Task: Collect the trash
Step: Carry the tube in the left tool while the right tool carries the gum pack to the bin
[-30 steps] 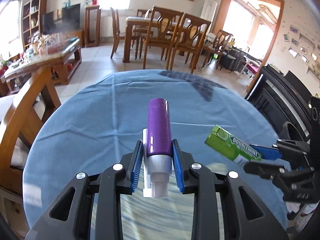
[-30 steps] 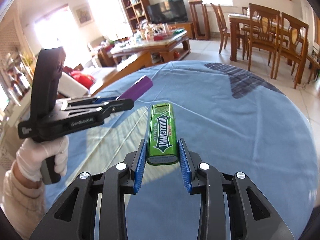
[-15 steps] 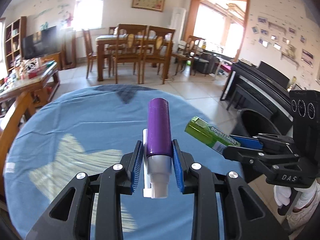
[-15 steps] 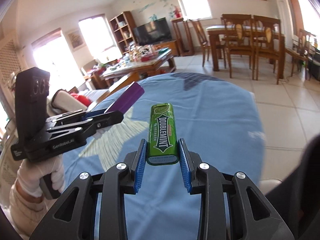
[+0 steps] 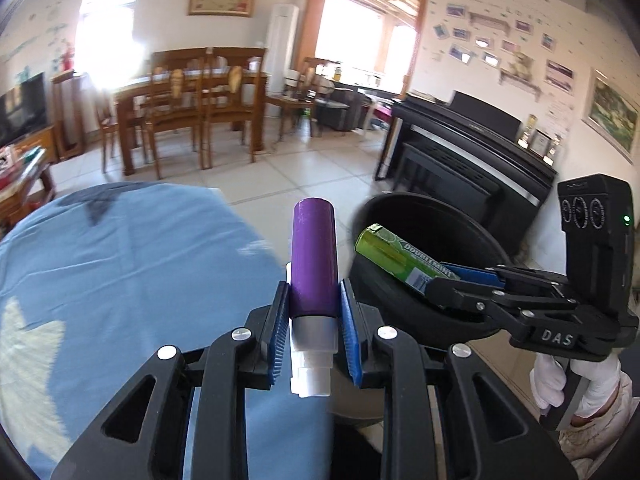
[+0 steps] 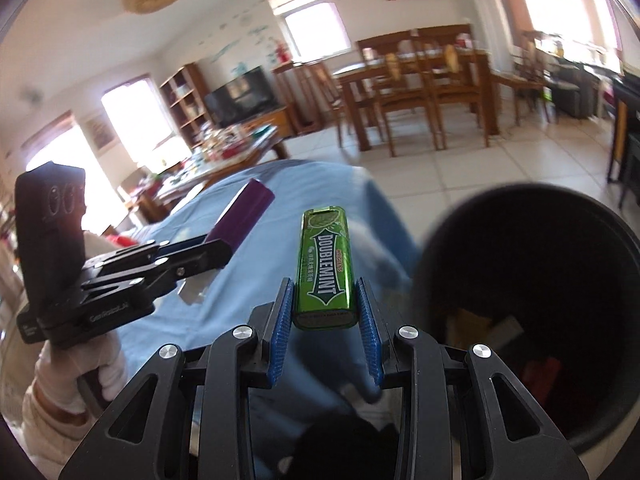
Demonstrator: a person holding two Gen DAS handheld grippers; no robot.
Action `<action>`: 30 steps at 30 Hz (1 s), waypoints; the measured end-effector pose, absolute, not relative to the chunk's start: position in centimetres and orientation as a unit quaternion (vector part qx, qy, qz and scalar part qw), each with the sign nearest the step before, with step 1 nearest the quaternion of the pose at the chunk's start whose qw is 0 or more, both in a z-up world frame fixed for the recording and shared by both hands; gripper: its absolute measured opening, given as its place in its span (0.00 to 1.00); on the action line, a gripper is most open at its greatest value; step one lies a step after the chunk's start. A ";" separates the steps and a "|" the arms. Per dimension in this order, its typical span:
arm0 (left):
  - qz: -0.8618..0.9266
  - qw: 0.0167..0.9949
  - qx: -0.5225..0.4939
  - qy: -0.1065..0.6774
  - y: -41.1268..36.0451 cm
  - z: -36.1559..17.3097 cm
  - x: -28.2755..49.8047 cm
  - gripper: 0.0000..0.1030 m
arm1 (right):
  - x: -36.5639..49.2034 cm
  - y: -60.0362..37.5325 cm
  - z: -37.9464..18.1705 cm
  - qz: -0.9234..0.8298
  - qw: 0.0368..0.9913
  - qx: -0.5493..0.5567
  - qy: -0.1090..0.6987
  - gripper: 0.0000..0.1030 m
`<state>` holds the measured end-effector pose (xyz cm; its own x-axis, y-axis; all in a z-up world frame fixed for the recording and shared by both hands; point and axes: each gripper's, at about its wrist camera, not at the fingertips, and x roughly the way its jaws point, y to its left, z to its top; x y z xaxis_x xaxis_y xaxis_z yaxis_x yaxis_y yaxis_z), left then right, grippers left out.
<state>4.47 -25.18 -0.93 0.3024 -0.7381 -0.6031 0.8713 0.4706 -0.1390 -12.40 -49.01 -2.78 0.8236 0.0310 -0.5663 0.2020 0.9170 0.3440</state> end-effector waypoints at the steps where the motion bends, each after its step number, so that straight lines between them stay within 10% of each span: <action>1: -0.510 0.795 0.110 0.309 -26.0 -1.1 4.0 0.24 | -13.2 -49.7 -3.0 -0.054 0.933 0.204 0.292 0.31; 30: -0.588 0.707 0.185 0.347 -41.3 -7.4 -1.6 0.24 | -24.5 -61.6 -9.2 -0.183 0.904 0.277 0.269 0.31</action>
